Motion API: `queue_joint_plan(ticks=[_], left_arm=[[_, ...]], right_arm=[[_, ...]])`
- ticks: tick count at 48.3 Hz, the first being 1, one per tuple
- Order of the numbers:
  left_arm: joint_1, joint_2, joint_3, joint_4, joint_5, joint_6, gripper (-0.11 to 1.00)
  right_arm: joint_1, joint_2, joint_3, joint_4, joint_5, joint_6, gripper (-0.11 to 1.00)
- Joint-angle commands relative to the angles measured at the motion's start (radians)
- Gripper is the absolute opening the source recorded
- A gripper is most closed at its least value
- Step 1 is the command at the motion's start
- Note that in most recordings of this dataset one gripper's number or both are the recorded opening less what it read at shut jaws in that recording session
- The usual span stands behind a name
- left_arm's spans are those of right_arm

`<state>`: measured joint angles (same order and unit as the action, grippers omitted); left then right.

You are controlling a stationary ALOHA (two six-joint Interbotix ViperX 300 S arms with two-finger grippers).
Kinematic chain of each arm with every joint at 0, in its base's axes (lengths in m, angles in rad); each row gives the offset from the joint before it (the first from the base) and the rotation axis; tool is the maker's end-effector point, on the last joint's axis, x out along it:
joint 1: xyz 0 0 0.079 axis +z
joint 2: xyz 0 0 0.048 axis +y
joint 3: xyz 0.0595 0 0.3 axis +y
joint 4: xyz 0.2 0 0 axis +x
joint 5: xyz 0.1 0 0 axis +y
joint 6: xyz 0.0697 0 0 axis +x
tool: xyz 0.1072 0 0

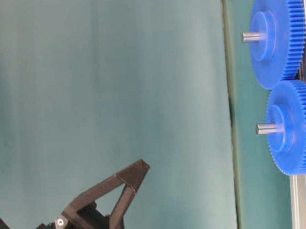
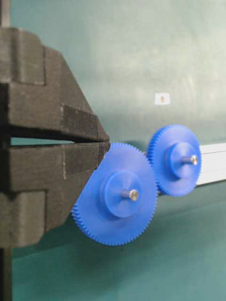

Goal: Find the location of the shaft and insert the small gear.

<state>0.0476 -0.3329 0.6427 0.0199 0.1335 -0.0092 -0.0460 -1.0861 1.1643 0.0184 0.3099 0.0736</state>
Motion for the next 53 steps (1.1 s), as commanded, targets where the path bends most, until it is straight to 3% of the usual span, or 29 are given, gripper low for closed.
queue_joint_plan(ticks=[1, 53], left_arm=[[-0.006, -0.023, 0.000, 0.002, -0.012, -0.003, -0.01], [-0.014, -0.055, 0.057, 0.002, -0.012, -0.034, -0.01]], right_arm=[[-0.002, 0.006, -0.005, 0.002, -0.003, 0.011, 0.02], [-0.002, 0.005, 0.000, 0.002, -0.003, 0.011, 0.02]])
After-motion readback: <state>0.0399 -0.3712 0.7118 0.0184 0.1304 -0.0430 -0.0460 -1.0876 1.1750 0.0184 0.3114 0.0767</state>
